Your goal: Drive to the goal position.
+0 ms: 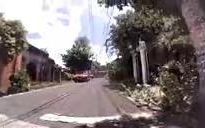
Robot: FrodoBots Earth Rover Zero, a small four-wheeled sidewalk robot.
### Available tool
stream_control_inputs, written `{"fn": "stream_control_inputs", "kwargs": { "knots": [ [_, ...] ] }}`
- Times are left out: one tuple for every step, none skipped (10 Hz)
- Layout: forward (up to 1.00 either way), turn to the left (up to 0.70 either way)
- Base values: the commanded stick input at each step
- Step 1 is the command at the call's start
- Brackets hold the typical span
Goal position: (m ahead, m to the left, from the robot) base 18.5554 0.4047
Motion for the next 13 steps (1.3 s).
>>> {"fn": "stream_control_inputs", "kwargs": {
  "knots": [
    [0.5, 0.0],
    [0.5, 0.0],
    [0.5, 0.0],
    [0.5, 0.0],
    [0.5, 0.0],
    [0.5, 0.0],
    [0.5, 0.0],
    [0.5, 0.0],
    [0.5, 0.0],
    [0.5, 0.0],
    [0.5, 0.0],
    [0.5, 0.0],
    [0.5, 0.0]
  ]
}}
